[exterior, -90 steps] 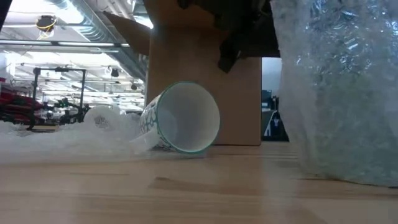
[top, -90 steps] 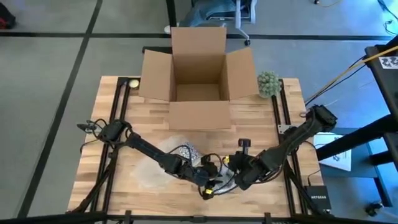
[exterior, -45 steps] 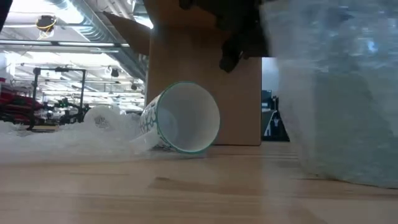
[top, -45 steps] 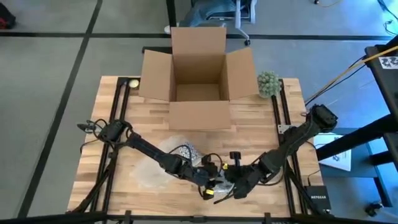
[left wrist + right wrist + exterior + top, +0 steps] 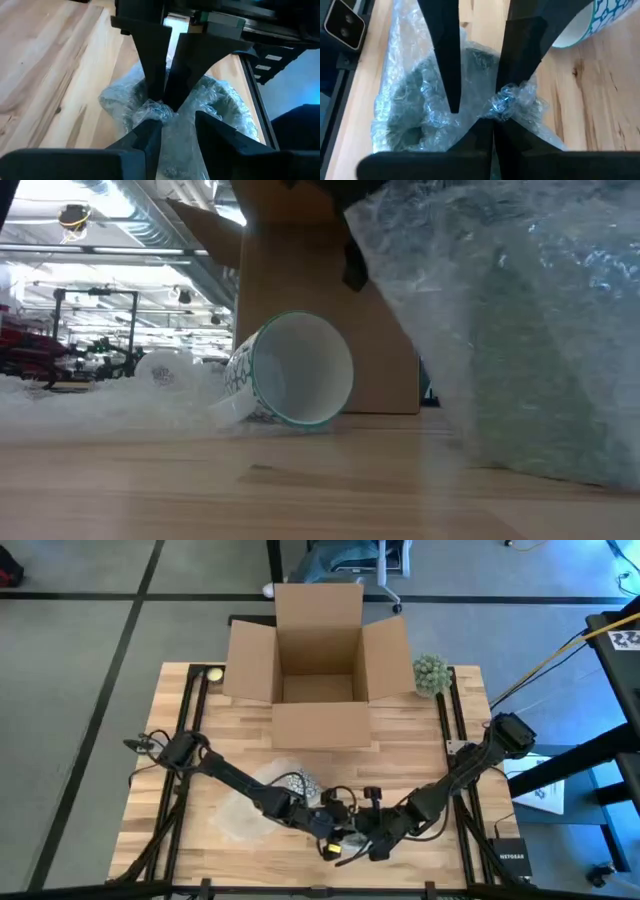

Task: Wrap mug
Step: Wrap the green mug with the right transparent bubble wrap

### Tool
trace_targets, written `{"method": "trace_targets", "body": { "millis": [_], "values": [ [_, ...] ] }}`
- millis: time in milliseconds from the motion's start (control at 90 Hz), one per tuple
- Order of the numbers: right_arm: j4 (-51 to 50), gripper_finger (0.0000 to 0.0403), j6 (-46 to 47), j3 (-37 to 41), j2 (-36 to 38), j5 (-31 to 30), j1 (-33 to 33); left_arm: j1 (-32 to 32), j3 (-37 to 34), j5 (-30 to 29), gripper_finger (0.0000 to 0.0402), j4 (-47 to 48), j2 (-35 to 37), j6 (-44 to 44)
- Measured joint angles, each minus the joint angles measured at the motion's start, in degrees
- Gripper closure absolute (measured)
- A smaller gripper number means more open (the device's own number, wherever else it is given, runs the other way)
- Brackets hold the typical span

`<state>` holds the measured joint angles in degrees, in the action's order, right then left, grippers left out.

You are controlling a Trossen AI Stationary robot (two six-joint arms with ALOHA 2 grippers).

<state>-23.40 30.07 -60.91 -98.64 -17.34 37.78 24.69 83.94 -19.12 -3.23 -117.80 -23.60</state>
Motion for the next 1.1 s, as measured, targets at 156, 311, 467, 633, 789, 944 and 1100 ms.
{"method": "trace_targets", "body": {
  "millis": [156,311,467,633,789,944,1100],
  "values": [
    [-0.06,0.0402,-0.01,-0.02,-0.05,0.00,0.00,0.50,0.14,-0.59,0.0299,1.81,1.35,0.02],
    [-0.09,0.0402,-0.17,0.00,-0.13,-1.19,0.01,0.69,0.22,-0.63,0.0299,8.06,1.56,-1.07],
    [-0.13,0.0402,-0.17,0.03,-0.14,-1.47,0.02,1.45,0.22,-0.59,0.0299,8.78,3.28,-0.87],
    [-0.12,0.0402,-0.32,0.05,-0.16,-1.75,0.02,1.64,0.30,-4.40,0.0299,8.38,5.14,2.10],
    [-0.14,0.0402,-0.34,0.07,-0.16,-2.05,0.02,0.26,0.31,-7.14,0.0299,8.24,4.49,2.63],
    [-0.04,0.0402,-0.34,0.09,-0.18,-2.20,0.09,-0.06,0.28,-4.51,0.0299,4.59,1.70,1.96],
    [0.15,0.0402,-0.42,0.09,-0.18,-2.58,0.09,0.90,0.46,-2.04,0.0299,-1.78,-1.51,1.47]
  ]
}}
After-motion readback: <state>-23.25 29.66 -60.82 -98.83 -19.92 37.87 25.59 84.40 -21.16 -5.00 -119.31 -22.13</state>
